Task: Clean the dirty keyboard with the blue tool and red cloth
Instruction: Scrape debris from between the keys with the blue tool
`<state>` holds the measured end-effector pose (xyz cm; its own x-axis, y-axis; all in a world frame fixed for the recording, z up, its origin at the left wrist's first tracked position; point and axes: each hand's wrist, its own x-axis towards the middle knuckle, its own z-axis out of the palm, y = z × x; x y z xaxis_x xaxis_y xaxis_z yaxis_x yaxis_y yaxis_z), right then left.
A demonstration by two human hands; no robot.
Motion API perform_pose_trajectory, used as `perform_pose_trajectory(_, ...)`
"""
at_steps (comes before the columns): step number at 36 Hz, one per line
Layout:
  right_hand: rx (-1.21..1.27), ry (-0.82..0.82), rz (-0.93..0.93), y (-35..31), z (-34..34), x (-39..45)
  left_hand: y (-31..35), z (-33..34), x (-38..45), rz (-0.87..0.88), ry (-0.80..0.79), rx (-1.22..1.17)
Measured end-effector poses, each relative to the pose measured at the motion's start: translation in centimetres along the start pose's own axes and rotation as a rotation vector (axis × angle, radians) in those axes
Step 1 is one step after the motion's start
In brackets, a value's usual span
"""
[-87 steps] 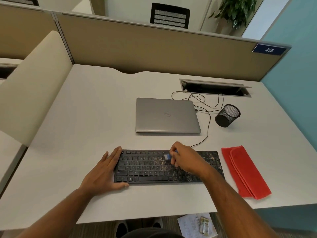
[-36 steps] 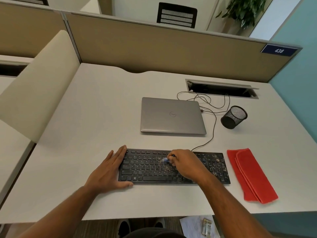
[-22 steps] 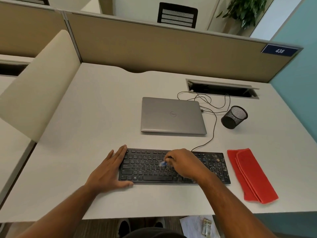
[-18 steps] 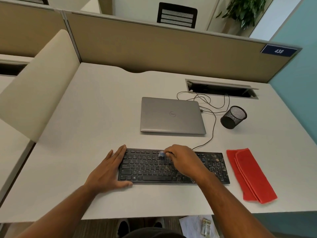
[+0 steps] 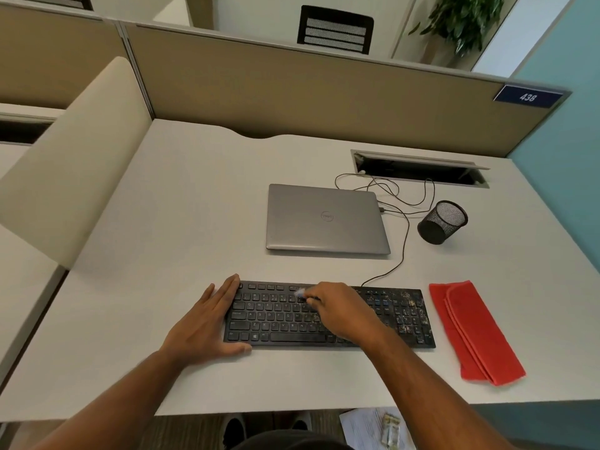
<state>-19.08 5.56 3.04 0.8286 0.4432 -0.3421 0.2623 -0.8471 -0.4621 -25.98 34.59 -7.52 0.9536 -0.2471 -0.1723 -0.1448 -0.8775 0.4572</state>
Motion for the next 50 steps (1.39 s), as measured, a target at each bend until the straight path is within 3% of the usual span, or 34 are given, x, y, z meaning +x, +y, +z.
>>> perform_pose_trajectory(4,-0.041,-0.033,-0.001,0.1,-0.5,0.1,-0.1,0.1,0.0,0.014,0.021,-0.007)
perform_pose_trajectory(8,-0.052,0.057,-0.034,-0.3,-0.9,0.5,0.0,0.1,0.1,0.017,0.015,0.004)
perform_pose_trajectory(16,-0.175,-0.058,-0.063,-0.1,-0.4,0.5,-0.3,0.4,0.1,0.011,0.012,0.002)
perform_pose_trajectory(21,-0.205,0.012,-0.082,-0.4,-0.5,0.8,-0.5,0.5,0.2,0.019,0.018,0.008)
perform_pose_trajectory(30,-0.031,-0.011,-0.083,-1.5,0.3,0.3,-0.6,0.5,0.3,0.033,0.023,0.008)
perform_pose_trajectory(41,-0.428,0.058,0.101,0.9,-2.1,0.1,-0.5,0.4,0.2,0.047,0.031,0.023)
perform_pose_trajectory(46,-0.082,0.005,-0.004,-0.6,-1.6,0.0,-0.3,0.2,0.1,0.031,0.022,0.017)
perform_pose_trajectory(50,-0.055,-0.009,0.010,-0.6,-0.4,-0.3,-0.3,0.2,0.2,0.018,0.013,0.023)
